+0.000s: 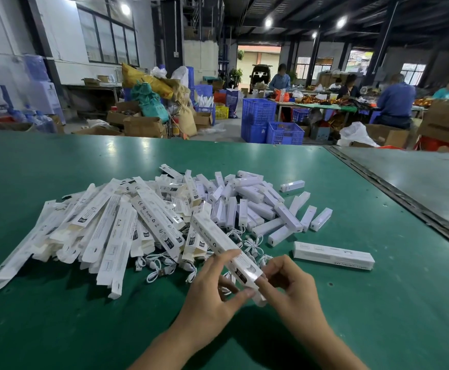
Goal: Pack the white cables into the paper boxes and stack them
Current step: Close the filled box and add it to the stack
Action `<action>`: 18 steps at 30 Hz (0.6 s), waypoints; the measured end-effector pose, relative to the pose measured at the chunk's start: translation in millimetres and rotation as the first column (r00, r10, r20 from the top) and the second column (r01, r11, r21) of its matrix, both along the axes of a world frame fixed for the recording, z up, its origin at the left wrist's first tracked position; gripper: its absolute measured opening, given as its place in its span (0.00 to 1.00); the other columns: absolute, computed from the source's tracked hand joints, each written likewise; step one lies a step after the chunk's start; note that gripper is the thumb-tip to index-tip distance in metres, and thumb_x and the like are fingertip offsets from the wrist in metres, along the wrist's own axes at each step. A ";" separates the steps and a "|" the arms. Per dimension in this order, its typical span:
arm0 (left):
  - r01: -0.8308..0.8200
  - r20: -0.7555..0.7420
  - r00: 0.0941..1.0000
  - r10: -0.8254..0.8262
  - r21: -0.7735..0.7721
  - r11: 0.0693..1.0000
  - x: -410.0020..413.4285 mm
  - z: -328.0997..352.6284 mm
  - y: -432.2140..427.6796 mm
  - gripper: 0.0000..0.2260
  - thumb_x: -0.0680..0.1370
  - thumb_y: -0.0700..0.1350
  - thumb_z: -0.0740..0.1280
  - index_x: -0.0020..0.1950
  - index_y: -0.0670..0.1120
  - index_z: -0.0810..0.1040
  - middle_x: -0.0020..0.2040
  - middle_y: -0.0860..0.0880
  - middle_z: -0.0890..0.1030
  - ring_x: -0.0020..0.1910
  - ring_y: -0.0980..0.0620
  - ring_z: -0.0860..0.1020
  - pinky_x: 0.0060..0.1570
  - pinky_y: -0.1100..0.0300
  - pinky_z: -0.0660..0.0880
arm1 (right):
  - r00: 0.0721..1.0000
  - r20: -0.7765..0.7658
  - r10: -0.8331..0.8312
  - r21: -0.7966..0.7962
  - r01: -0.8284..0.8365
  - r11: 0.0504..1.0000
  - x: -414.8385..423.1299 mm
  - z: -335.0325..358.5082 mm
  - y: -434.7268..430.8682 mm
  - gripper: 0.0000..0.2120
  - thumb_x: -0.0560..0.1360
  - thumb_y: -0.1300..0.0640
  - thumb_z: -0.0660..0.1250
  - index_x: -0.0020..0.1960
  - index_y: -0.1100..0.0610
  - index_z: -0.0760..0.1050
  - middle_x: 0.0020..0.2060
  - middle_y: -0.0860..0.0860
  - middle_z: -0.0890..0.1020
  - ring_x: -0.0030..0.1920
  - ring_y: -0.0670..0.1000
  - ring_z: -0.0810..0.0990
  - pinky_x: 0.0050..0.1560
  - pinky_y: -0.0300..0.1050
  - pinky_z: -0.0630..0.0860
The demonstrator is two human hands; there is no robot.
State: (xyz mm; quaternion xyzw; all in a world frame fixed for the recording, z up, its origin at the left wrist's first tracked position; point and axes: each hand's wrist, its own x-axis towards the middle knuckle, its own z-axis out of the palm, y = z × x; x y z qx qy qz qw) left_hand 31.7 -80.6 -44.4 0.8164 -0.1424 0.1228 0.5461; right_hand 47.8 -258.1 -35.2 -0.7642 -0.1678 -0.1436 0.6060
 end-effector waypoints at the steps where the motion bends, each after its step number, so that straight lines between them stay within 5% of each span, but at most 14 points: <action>1: -0.004 -0.017 1.000 0.004 -0.008 1.000 0.5 -0.3 1.4 0.26 0.71 0.61 0.73 0.65 0.74 0.66 0.53 0.52 0.79 0.45 0.59 0.81 0.43 0.68 0.76 | 0.999 0.019 0.029 0.015 -0.029 0.999 -1.2 0.6 -0.4 0.09 0.70 0.61 0.74 0.41 0.50 0.76 0.34 0.54 0.82 0.33 0.51 0.82 0.34 0.49 0.79; 5: -0.019 -0.034 0.999 0.018 -0.018 1.000 1.3 -1.3 4.9 0.24 0.70 0.67 0.67 0.64 0.78 0.62 0.41 0.48 0.84 0.40 0.57 0.81 0.40 0.72 0.72 | 0.985 0.081 0.151 0.085 -0.158 0.984 -5.6 2.6 -0.4 0.07 0.73 0.61 0.71 0.43 0.50 0.76 0.35 0.53 0.82 0.34 0.49 0.82 0.38 0.40 0.77; 8: -0.004 -0.008 1.000 0.004 0.021 1.000 -0.2 1.3 5.1 0.23 0.72 0.68 0.64 0.66 0.78 0.61 0.40 0.52 0.84 0.42 0.58 0.82 0.41 0.72 0.72 | 0.966 0.147 0.212 0.032 -0.219 0.975 -7.2 3.9 0.4 0.03 0.75 0.60 0.70 0.45 0.55 0.76 0.37 0.52 0.82 0.37 0.52 0.83 0.41 0.46 0.80; 10: 0.000 0.016 1.000 -0.001 0.027 1.000 -0.9 3.4 4.6 0.23 0.73 0.68 0.62 0.66 0.77 0.62 0.41 0.56 0.84 0.43 0.60 0.81 0.41 0.70 0.73 | 0.956 0.208 0.205 -0.040 -0.201 0.979 -7.9 5.0 -0.3 0.06 0.75 0.55 0.69 0.47 0.58 0.77 0.41 0.50 0.82 0.42 0.54 0.83 0.43 0.51 0.80; 14: 0.004 0.023 1.000 -0.003 -0.051 0.999 -3.2 8.5 4.3 0.20 0.73 0.65 0.61 0.65 0.67 0.70 0.43 0.45 0.84 0.41 0.48 0.81 0.45 0.50 0.77 | 0.933 0.306 0.189 -0.174 -0.141 0.975 -8.9 11.2 -2.0 0.12 0.73 0.47 0.70 0.50 0.54 0.77 0.57 0.49 0.81 0.59 0.50 0.80 0.53 0.47 0.79; 18: 0.005 0.013 1.000 -0.004 -0.043 0.999 -5.1 10.3 6.0 0.20 0.73 0.65 0.60 0.64 0.64 0.71 0.39 0.43 0.82 0.36 0.51 0.79 0.41 0.56 0.76 | 0.903 0.386 0.191 -0.254 -0.095 0.963 -5.9 8.2 -3.6 0.16 0.70 0.49 0.76 0.53 0.54 0.78 0.64 0.45 0.79 0.63 0.45 0.78 0.60 0.40 0.76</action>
